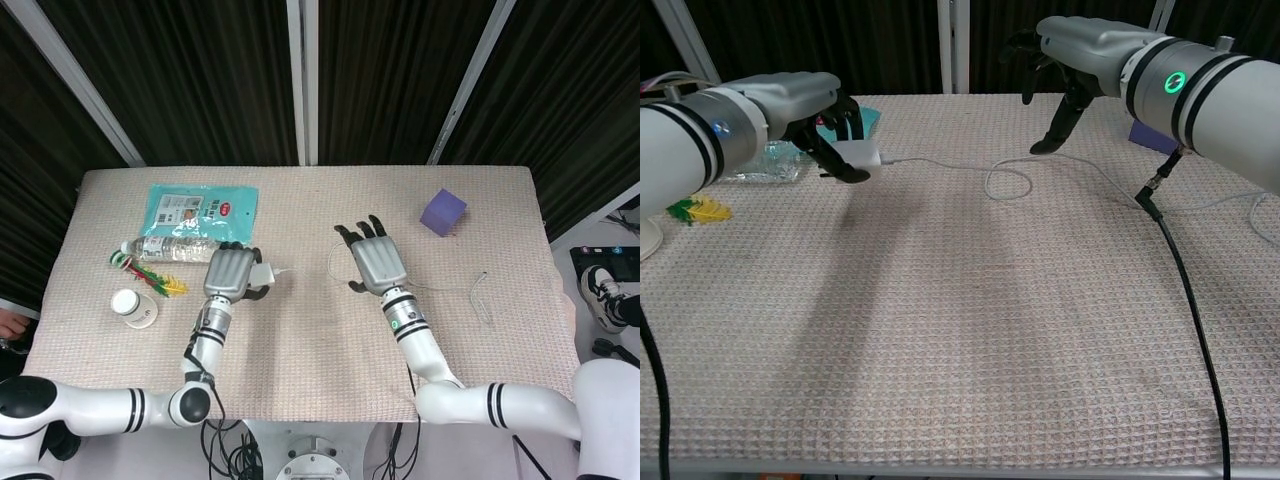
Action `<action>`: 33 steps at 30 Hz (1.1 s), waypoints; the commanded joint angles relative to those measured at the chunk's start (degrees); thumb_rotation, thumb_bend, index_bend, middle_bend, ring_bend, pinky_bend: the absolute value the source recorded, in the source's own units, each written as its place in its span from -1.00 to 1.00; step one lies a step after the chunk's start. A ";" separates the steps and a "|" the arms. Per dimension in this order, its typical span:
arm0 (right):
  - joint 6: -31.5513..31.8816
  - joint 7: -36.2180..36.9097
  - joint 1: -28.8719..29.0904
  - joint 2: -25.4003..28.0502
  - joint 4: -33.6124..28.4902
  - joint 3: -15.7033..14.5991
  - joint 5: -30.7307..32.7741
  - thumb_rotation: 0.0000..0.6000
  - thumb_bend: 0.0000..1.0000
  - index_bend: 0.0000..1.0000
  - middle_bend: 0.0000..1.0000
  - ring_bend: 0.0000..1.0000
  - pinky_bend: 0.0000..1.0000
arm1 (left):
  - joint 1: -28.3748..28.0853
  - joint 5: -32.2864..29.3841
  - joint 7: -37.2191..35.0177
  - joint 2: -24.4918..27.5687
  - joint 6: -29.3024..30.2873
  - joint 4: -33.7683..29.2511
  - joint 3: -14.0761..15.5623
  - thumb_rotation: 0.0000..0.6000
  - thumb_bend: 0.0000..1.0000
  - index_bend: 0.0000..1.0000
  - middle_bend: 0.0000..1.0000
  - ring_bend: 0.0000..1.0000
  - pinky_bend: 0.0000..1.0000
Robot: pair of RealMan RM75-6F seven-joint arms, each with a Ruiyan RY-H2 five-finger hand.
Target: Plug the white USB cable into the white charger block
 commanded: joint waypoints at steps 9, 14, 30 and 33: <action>1.93 3.50 -6.19 9.85 -5.67 -4.50 -4.94 1.00 -0.87 -0.74 -0.37 -0.77 -1.00 | 4.76 6.17 -4.51 3.79 -0.51 0.04 4.57 1.00 -0.55 -0.67 -0.58 -0.94 -0.90; 3.45 11.93 -12.10 17.92 -9.22 -7.30 -11.78 1.00 -0.78 -0.74 -0.42 -0.77 -0.99 | 11.43 16.96 -10.58 11.77 7.30 -4.16 8.16 1.00 -0.56 -0.67 -0.58 -0.94 -0.91; 20.35 37.18 -34.65 32.17 -6.13 -17.96 -35.39 1.00 -0.56 -0.75 -0.62 -0.98 -0.96 | 34.94 38.73 -33.75 32.08 22.65 -5.62 20.79 1.00 -0.58 -0.65 -0.58 -0.94 -1.00; 22.04 39.06 -37.13 32.36 -5.44 -18.71 -36.50 1.00 -0.56 -0.75 -0.62 -0.98 -0.97 | 38.14 40.40 -34.21 31.71 25.26 -5.58 21.35 1.00 -0.58 -0.65 -0.59 -0.94 -1.00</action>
